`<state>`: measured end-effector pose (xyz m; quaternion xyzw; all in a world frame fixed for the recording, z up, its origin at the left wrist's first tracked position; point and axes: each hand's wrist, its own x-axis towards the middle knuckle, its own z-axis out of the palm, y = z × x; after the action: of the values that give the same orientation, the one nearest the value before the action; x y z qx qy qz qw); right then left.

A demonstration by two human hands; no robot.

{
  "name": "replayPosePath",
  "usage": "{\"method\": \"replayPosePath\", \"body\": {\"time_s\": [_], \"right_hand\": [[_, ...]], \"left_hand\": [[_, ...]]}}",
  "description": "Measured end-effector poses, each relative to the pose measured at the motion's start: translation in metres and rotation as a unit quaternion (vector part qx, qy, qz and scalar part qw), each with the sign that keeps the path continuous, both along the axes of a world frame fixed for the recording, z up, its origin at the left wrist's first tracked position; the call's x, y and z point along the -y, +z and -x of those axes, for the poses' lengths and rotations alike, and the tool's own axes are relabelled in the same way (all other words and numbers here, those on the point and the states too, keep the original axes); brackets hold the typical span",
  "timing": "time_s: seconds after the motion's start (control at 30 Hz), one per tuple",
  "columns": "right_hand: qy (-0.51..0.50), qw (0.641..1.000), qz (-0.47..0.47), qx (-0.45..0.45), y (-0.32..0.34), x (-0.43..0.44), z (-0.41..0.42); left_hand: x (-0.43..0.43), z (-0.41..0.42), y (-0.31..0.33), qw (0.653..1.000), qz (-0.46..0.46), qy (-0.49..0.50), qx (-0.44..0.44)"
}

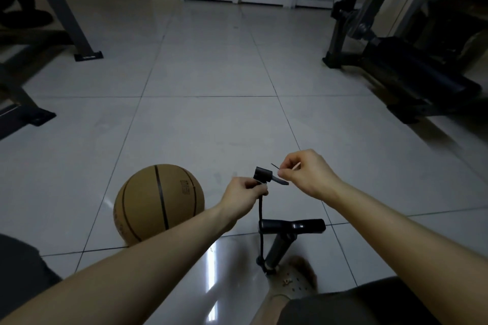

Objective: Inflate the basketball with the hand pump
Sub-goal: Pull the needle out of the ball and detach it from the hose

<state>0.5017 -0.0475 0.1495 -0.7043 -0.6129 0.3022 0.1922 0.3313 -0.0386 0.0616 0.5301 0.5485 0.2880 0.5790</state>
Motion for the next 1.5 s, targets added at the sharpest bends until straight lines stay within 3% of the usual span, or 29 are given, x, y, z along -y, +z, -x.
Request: {"method": "replayPosePath", "body": {"time_s": [0.13,0.27,0.5,0.8,1.03,1.27,1.5], "right_hand": [[0.033,0.998,0.036,-0.041,-0.011,-0.003,0.004],[0.023,0.999,0.03,-0.024,-0.02,-0.009,0.009],[0.032,0.999,0.031,-0.01,-0.023,-0.017,0.016],[0.033,0.999,-0.018,0.035,-0.013,-0.024,0.016],[0.011,0.999,-0.008,0.04,-0.01,-0.023,0.013],[0.007,1.0,-0.004,0.03,-0.006,-0.017,0.012],[0.006,1.0,-0.01,0.023,-0.003,-0.016,0.014]], "left_hand": [[0.006,-0.007,0.002,1.0,-0.02,-0.01,0.019],[0.0,-0.01,0.011,0.998,0.011,0.017,0.056],[-0.015,-0.007,0.017,0.974,0.036,0.141,0.172],[-0.015,-0.003,0.02,0.976,-0.009,0.135,0.168],[-0.012,-0.006,0.021,0.984,-0.074,0.121,0.111],[-0.015,-0.005,0.013,0.975,-0.182,0.121,-0.029],[-0.016,-0.007,0.008,0.969,-0.211,0.118,-0.055]]}}
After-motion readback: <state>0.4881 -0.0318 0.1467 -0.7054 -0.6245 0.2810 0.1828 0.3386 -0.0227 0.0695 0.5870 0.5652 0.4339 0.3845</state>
